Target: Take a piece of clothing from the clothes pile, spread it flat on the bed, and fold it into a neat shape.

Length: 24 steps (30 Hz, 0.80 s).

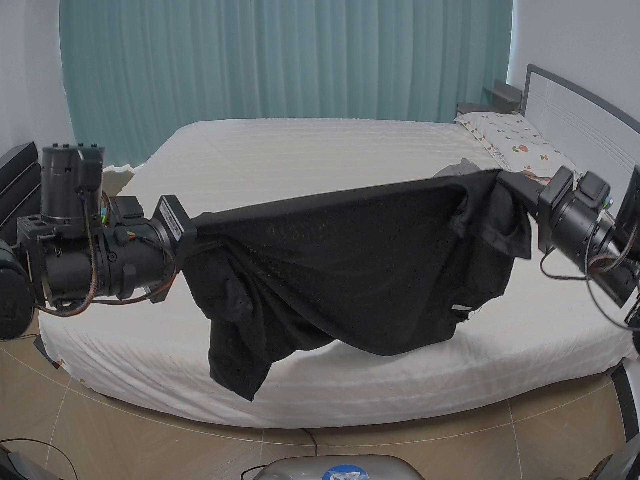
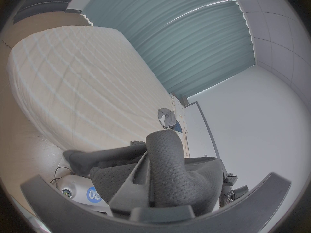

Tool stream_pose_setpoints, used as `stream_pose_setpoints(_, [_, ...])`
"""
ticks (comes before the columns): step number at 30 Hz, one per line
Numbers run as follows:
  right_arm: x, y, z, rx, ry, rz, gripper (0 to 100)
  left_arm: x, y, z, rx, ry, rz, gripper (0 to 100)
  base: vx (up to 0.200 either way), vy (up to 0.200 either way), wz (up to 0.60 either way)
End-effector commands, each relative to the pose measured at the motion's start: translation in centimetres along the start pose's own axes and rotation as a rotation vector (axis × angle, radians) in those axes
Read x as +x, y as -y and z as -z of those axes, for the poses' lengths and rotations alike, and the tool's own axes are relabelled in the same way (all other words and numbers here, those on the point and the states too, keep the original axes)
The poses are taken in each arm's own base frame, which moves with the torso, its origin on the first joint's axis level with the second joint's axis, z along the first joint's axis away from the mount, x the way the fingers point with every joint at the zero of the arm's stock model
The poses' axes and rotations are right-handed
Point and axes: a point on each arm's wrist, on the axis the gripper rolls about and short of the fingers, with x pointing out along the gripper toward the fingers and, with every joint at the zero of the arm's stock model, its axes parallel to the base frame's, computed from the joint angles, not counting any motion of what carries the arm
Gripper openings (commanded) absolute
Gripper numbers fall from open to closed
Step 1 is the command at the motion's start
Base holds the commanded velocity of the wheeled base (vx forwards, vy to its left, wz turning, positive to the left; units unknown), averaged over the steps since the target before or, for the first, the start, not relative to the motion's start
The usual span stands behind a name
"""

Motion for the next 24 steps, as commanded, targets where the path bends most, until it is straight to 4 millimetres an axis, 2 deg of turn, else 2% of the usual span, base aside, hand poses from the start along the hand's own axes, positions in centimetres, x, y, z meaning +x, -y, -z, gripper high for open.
stream_pose_setpoints(1, [-1.3,-7.6,-6.7,-0.012,0.145,-0.120,0,-2.2,4.4,-2.4,0.012,0.061,0.068,0,0.000,0.000,0.00])
stream_pose_setpoints(3, [0.0,-8.1,-7.4,-0.013,0.146,-0.110,0,-1.8,4.7,-2.9,0.005,0.073,0.032,0,0.000,0.000,0.00])
stream_pose_setpoints(4, [0.0,-8.1,-7.4,-0.013,0.146,-0.110,0,-1.8,4.7,-2.9,0.005,0.073,0.032,0,0.000,0.000,0.00])
stream_pose_setpoints(6, [2.0,-7.7,-7.4,-0.015,0.116,-0.061,0,-0.7,4.3,-3.3,-0.008,0.060,-0.031,0,0.000,0.000,0.00])
stream_pose_setpoints(10, [5.6,-4.8,-6.2,-0.016,0.068,0.042,0,1.3,2.9,-3.5,-0.029,0.026,-0.105,0,0.000,0.000,0.00])
stream_pose_setpoints(11, [5.6,-4.8,-6.2,-0.016,0.068,0.042,0,1.3,2.9,-3.5,-0.029,0.026,-0.105,0,0.000,0.000,0.00])
stream_pose_setpoints(12, [7.6,-3.0,-6.0,-0.019,0.078,0.094,0,2.9,1.9,-3.7,-0.040,0.011,-0.143,0,0.200,0.000,0.00])
stream_pose_setpoints(14, [8.0,-2.7,-6.1,-0.019,0.085,0.105,0,3.3,1.6,-3.8,-0.044,0.008,-0.154,0,0.200,0.000,0.00])
stream_pose_setpoints(15, [10.1,-0.9,-6.1,-0.018,0.092,0.143,0,5.2,0.5,-4.0,-0.059,-0.005,-0.189,0,0.200,0.000,0.00])
stream_pose_setpoints(16, [11.0,-0.1,-5.7,-0.015,0.082,0.157,0,6.0,0.1,-4.1,-0.065,-0.014,-0.202,0,0.200,0.000,0.00])
stream_pose_setpoints(17, [11.0,-0.1,-5.7,-0.015,0.082,0.157,0,6.0,0.1,-4.1,-0.065,-0.014,-0.202,0,0.200,0.000,0.00])
stream_pose_setpoints(18, [12.6,1.3,-5.0,-0.015,0.075,0.171,0,7.8,-0.8,-4.3,-0.076,-0.027,-0.231,0,0.200,0.000,0.00])
stream_pose_setpoints(23, [15.1,3.3,-3.5,-0.022,0.109,0.149,0,10.9,-2.2,-4.8,-0.091,-0.036,-0.267,0,0.200,0.000,0.00])
stream_pose_setpoints(24, [16.0,4.2,-3.0,-0.025,0.115,0.144,0,12.0,-2.8,-5.2,-0.099,-0.032,-0.278,0,0.200,0.000,0.00])
